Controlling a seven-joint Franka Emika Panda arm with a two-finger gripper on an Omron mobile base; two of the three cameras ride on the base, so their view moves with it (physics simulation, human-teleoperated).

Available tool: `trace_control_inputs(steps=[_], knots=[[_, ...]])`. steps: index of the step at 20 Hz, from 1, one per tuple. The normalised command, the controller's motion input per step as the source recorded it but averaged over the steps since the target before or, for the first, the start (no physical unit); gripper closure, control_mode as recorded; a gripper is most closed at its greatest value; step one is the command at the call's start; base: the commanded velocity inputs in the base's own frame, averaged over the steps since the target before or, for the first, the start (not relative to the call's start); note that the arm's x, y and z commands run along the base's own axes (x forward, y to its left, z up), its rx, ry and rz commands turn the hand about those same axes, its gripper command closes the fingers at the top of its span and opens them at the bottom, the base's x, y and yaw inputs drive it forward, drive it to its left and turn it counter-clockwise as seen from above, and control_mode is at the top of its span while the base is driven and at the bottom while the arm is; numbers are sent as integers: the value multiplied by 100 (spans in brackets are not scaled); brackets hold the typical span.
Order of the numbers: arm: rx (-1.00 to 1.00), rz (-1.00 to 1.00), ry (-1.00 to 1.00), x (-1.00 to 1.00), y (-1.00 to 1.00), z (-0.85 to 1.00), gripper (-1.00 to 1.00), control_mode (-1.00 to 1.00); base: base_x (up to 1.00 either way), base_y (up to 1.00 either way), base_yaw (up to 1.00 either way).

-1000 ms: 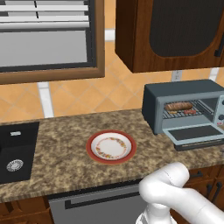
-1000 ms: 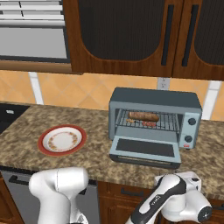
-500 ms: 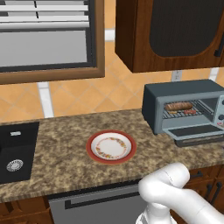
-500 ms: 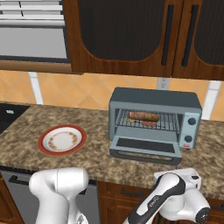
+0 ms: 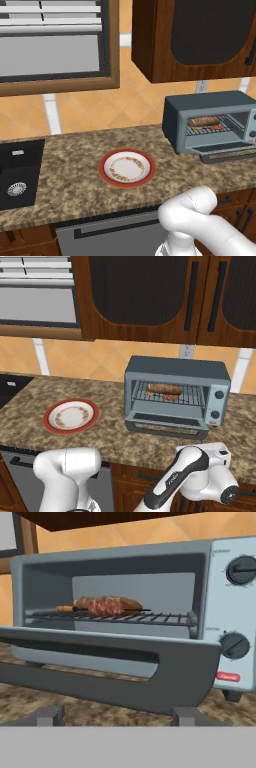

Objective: Pick up the kebab skewer and baguette bread, and place them inside the toaster oven. Close the toaster oven door and start by setting the timer.

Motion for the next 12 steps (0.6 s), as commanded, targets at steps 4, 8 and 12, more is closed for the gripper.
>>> trace_control_inputs(steps=[4, 8, 12], knots=[[-2, 0, -1, 71, 68, 39, -100, -100, 0, 0, 0], [0, 0, -3, 63, 62, 33, -100, -100, 0, 0, 0], [0, 0, -4, 61, 63, 31, -100, -100, 0, 0, 0]])
